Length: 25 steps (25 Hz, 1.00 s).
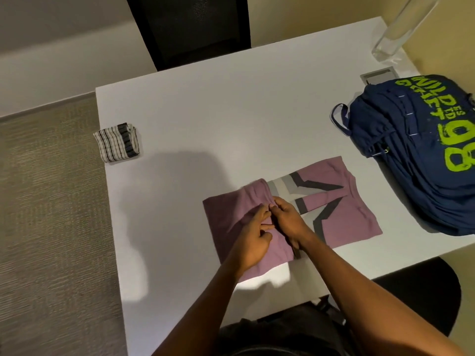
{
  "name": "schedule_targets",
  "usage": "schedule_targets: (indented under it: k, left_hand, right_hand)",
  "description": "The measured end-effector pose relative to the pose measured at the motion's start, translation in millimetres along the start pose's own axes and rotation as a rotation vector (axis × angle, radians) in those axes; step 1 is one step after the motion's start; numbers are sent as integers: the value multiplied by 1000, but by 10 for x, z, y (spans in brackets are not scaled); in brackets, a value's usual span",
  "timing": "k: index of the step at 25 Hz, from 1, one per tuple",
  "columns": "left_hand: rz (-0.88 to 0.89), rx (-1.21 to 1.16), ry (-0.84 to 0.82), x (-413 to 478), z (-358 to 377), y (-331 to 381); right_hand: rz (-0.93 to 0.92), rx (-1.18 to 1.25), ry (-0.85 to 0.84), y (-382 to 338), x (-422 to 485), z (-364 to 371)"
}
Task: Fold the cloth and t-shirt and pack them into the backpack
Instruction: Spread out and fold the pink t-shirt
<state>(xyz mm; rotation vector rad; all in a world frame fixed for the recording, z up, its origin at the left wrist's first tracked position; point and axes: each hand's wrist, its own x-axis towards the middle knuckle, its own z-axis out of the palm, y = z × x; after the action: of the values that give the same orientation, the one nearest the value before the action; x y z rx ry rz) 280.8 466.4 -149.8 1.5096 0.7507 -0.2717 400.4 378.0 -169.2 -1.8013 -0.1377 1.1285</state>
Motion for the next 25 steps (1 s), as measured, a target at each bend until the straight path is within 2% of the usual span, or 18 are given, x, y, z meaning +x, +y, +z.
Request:
schedule_targets:
  k: [4, 8, 10, 14, 20, 22, 25]
  left_hand:
    - [82, 325, 243, 39, 77, -76]
    - [172, 510, 284, 0, 63, -377]
    - [262, 572, 314, -44, 113, -494]
    - [398, 626, 422, -128, 223, -695]
    - [464, 721, 428, -102, 304, -722]
    - [445, 684, 410, 36, 279, -579]
    - [306, 517, 431, 362, 146, -80]
  right_hand:
    - [90, -172, 39, 94, 194, -93]
    - [23, -365, 81, 74, 159, -67]
    - [1, -387, 86, 114, 46, -100]
    - [-20, -436, 65, 367, -220, -207]
    - [-111, -520, 257, 571, -512, -301]
    - [-82, -637, 275, 654, -564, -328]
    - [-83, -746, 295, 739, -613, -346]
